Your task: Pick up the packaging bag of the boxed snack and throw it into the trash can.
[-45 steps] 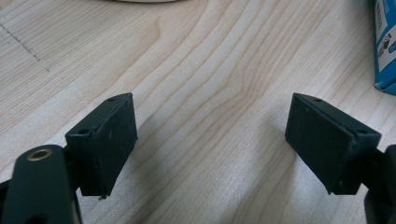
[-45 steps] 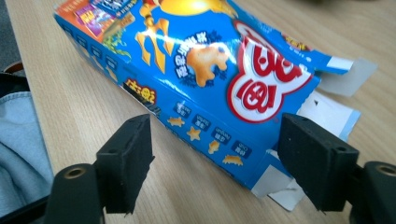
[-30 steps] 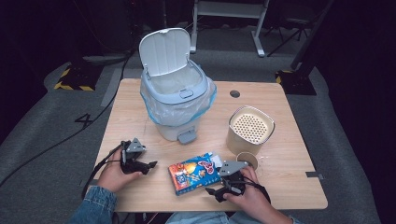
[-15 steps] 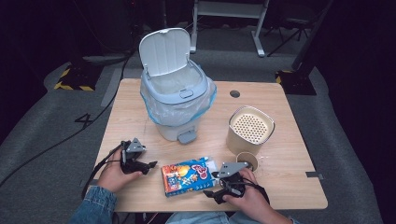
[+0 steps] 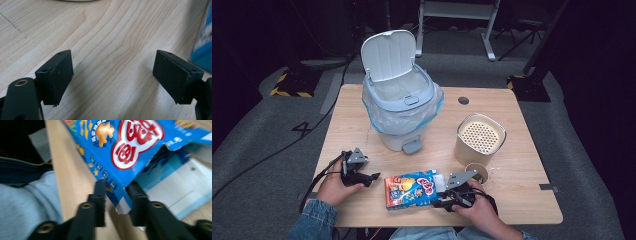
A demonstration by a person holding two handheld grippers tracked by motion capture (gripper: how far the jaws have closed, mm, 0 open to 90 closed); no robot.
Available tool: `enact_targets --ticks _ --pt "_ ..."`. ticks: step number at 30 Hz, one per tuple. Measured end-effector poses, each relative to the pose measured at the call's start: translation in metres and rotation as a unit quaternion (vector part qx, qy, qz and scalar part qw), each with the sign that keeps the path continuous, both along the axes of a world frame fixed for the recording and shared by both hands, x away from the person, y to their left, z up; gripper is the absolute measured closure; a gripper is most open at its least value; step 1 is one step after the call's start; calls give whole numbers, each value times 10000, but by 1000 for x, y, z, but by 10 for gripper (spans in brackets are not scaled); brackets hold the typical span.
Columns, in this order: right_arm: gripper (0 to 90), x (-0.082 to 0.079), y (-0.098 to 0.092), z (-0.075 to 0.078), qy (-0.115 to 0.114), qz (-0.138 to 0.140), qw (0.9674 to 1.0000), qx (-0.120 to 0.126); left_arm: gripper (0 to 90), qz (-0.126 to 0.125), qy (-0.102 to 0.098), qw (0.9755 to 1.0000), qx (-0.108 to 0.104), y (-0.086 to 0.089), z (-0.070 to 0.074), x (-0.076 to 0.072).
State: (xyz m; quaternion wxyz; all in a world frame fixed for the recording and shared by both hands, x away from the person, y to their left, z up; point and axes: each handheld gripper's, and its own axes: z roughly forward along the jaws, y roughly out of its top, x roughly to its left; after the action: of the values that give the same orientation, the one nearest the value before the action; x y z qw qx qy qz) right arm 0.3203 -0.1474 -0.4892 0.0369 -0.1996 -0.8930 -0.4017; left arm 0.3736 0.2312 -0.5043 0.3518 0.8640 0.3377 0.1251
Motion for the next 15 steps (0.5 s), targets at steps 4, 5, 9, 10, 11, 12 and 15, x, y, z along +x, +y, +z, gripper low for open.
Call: enact_targets --ticks 4,5,9,10,11,12,15 --pt "856 -1 -2 8 2 228 9995 210 170 -1 1 10000 0 0 0 0" --pt "871 -2 -2 11 -42 282 9993 245 170 0 0 10000 -1 0 0 0" --pt "900 -5 -2 23 -317 412 9983 246 170 1 1 10000 -3 0 0 0" --pt "900 -6 -2 25 -371 421 9982 233 170 -2 1 10000 2 0 0 0" --pt "900 -6 -2 28 -412 427 9980 217 167 -23 -4 10000 6 0 0 0" --pt "900 -6 -3 30 -447 426 9979 198 157 -39 7 10000 6 0 0 0" --pt "900 -4 -6 38 -501 407 9977 193 151 -46 13 10000 4 0 0 0"
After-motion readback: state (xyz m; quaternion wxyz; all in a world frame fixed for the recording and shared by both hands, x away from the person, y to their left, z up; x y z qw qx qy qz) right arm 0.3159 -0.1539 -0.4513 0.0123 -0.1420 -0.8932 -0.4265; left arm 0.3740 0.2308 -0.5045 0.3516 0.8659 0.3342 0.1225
